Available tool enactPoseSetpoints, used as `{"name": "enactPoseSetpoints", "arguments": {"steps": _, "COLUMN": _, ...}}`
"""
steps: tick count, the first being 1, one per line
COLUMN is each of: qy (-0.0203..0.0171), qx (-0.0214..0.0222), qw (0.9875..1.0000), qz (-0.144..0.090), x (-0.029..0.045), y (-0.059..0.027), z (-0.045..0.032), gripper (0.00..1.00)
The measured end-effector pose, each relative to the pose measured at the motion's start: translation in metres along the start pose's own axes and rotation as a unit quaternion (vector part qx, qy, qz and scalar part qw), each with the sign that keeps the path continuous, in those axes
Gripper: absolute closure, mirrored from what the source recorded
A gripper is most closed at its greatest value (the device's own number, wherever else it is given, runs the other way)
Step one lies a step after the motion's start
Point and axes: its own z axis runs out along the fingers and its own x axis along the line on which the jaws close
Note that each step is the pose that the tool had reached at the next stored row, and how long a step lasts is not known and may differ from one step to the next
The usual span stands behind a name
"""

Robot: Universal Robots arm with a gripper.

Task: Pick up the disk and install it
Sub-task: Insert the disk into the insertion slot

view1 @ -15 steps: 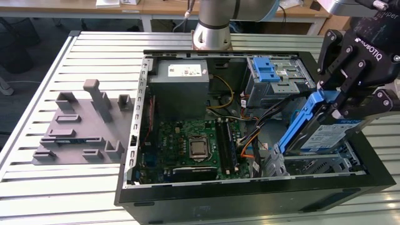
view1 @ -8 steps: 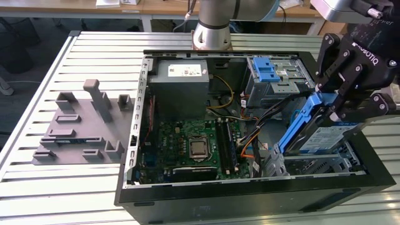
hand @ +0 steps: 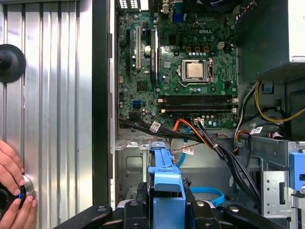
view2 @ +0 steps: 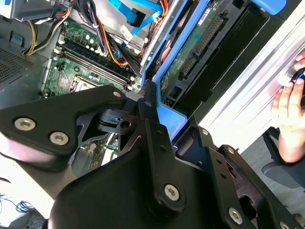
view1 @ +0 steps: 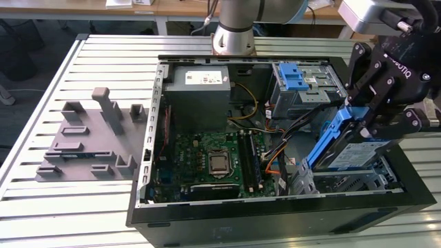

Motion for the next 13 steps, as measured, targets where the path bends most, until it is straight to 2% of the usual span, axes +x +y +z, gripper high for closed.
{"name": "enactPoseSetpoints", "arguments": {"steps": 13, "qy": 0.0, "qx": 0.0, "qw": 1.0, "qz": 0.0, "x": 0.0, "y": -0.0004, "z": 0.0114, "gripper": 0.64}}
